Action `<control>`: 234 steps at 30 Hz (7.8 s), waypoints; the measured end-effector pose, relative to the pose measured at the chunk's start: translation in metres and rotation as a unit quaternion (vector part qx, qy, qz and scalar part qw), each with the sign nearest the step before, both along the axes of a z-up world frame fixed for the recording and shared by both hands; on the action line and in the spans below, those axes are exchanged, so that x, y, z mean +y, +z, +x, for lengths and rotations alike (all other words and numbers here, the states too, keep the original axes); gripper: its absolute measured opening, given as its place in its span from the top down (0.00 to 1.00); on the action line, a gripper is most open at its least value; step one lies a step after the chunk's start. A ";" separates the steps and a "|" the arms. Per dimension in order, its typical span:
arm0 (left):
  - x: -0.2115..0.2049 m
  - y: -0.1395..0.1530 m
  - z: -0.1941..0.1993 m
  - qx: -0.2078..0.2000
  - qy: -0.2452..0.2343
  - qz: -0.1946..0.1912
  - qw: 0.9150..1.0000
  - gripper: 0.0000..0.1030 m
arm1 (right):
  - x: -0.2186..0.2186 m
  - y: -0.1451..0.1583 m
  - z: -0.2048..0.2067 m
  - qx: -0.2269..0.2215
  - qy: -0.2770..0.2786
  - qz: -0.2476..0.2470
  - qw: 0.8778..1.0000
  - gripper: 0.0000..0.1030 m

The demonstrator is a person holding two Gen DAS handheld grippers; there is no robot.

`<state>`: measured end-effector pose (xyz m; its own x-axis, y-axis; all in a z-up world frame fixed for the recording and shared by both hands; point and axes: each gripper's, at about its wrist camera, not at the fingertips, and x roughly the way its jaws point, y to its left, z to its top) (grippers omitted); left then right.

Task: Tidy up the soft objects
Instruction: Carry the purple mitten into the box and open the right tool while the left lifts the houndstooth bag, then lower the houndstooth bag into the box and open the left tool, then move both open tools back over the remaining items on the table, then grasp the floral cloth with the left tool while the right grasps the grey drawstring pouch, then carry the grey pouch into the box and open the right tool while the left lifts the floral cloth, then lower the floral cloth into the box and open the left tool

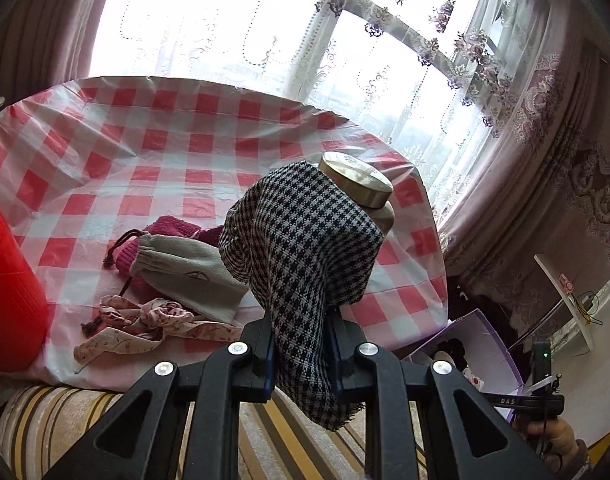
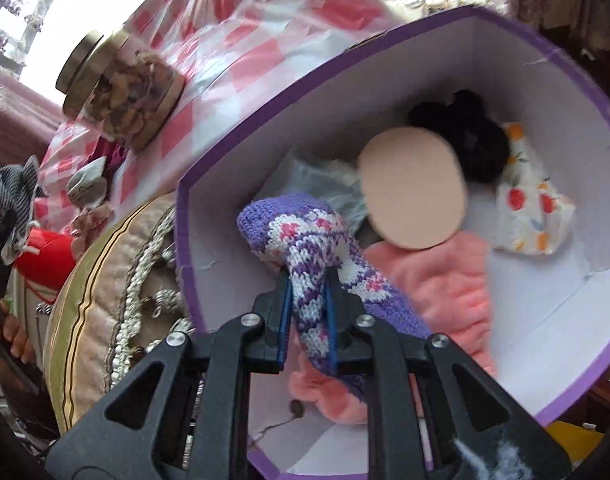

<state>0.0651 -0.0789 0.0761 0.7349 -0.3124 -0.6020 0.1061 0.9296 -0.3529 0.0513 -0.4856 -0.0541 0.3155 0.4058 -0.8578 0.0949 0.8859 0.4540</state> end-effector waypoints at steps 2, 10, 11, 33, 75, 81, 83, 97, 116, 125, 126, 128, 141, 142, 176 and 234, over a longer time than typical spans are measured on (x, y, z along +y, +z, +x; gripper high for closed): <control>-0.008 0.001 -0.001 0.001 -0.011 0.003 1.000 0.80 | 0.017 -0.010 0.001 0.019 0.035 0.017 0.999 0.52; -0.033 0.008 -0.003 -0.002 -0.051 0.000 0.999 0.80 | -0.001 0.018 -0.012 -0.026 0.031 -0.088 0.995 0.34; -0.036 0.008 -0.003 -0.001 -0.056 -0.003 0.998 0.80 | -0.002 0.018 -0.011 -0.026 0.029 -0.114 0.993 0.34; -0.149 -0.013 0.022 0.136 -0.312 -0.238 0.910 0.80 | -0.010 0.003 -0.009 0.016 0.085 -0.201 0.976 0.26; -0.190 -0.051 0.030 0.200 -0.255 -0.091 0.942 0.24 | -0.029 -0.030 0.030 0.039 0.068 -0.144 0.986 0.22; -0.148 -0.042 0.025 0.168 -0.213 -0.095 0.958 0.24 | -0.026 -0.017 0.028 0.037 0.056 -0.169 0.983 0.22; -0.127 -0.039 0.023 0.154 -0.191 -0.098 0.964 0.24 | -0.027 -0.004 0.025 0.026 0.051 -0.179 0.982 0.22; 0.047 -0.046 0.013 0.121 0.008 -0.067 0.990 0.24 | 0.050 0.070 0.034 -0.067 0.123 -0.175 0.975 0.22; 0.066 -0.078 0.075 0.138 -0.041 0.130 0.981 0.25 | 0.204 0.093 0.071 -0.113 0.287 -0.159 0.938 0.22; 0.066 -0.112 0.096 0.189 -0.092 0.147 0.967 0.59 | 0.266 0.096 0.089 -0.136 0.339 -0.147 0.919 0.22; 0.067 -0.116 0.097 0.198 -0.094 0.145 0.965 0.64 | 0.274 0.096 0.091 -0.139 0.344 -0.146 0.917 0.22; 0.068 -0.116 0.096 0.196 -0.096 0.137 0.966 0.67 | 0.288 0.096 0.097 -0.147 0.351 -0.145 0.913 0.22; 0.096 -0.094 0.041 0.174 -0.069 0.041 0.981 0.73 | 0.380 0.089 0.118 -0.205 0.423 -0.199 0.860 0.22; 0.101 -0.094 0.036 0.174 -0.059 0.030 0.983 0.73 | 0.387 0.089 0.119 -0.214 0.430 -0.208 0.852 0.22; 0.140 -0.077 -0.003 0.130 0.035 -0.051 0.990 0.72 | 0.363 0.126 0.124 -0.248 0.389 -0.152 0.874 0.83; -0.191 0.018 0.036 0.075 -0.259 0.025 0.963 0.72 | -0.006 0.017 -0.045 -0.035 0.169 -0.130 0.976 0.31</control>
<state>0.1007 -0.2703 0.0943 0.3920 -0.5808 -0.7135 0.5114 0.7823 -0.3558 0.0062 -0.4914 -0.0370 0.2629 0.2681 -0.9268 -0.2455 0.9476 0.2045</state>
